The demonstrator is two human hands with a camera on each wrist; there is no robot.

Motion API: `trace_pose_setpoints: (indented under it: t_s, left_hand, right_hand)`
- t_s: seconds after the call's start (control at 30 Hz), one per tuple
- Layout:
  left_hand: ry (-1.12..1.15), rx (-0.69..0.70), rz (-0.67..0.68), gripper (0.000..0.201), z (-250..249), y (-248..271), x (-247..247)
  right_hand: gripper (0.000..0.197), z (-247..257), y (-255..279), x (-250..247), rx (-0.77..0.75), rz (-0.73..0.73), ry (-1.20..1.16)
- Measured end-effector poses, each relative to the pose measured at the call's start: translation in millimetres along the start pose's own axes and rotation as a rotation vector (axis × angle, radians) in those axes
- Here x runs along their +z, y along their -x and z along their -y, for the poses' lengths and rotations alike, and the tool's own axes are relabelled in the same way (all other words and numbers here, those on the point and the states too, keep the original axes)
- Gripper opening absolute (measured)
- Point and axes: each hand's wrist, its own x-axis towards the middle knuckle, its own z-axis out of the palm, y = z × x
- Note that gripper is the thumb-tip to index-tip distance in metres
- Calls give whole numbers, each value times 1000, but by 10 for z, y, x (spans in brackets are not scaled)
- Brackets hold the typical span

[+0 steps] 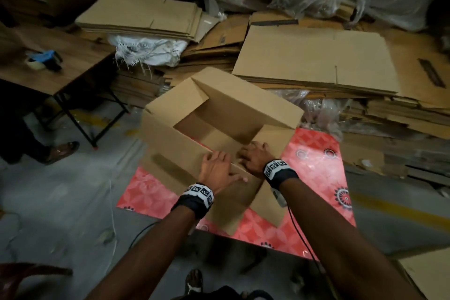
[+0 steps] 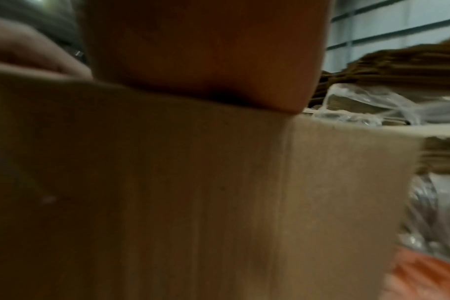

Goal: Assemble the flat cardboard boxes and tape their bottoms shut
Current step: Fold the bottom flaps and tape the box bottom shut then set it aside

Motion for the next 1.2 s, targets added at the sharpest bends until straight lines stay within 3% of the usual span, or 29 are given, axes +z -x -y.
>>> trace_pose_setpoints:
  t_s: [0.07, 0.27, 0.4, 0.5, 0.57, 0.63, 0.7, 0.8, 0.93, 1.07, 1.2]
  left_hand:
    - [-10, -79, -60, 98, -63, 27, -31]
    - [-99, -80, -104, 90, -77, -23, 8]
    - [-107, -98, -65, 96, -307, -104, -7]
    - [-90, -108, -70, 95, -526, -177, 53]
    - [-65, -116, -73, 93, -652, -231, 119]
    - [-43, -114, -66, 93, -774, -295, 159]
    - [-23, -101, -48, 91, -883, -365, 184]
    - [49, -59, -27, 76, -954, -437, 175]
    - [278, 83, -35, 45, -714, -483, 140]
    - [440, 141, -3, 49, -324, -483, 51]
    - [299, 30, -61, 47, 56, -482, -114]
  right_hand:
    - [49, -31, 81, -128, -31, -146, -35]
    - [41, -238, 572, -619, -61, -716, -401]
    - [37, -439, 1044, -475, 104, -998, -681]
    - [24, -568, 1318, -143, 345, -1139, -723]
    - [28, -622, 1441, 117, 593, -1093, -646]
    - [33, -601, 1498, 325, 805, -879, -543]
    - [49, -532, 1483, 469, 874, -669, -583]
    - [74, -465, 1368, 607, 871, -539, -712]
    - [71, -581, 1229, 652, 859, -584, -733]
    - [58, -704, 1088, 503, 862, -688, -583]
    - [58, -612, 824, 350, 698, -690, -379]
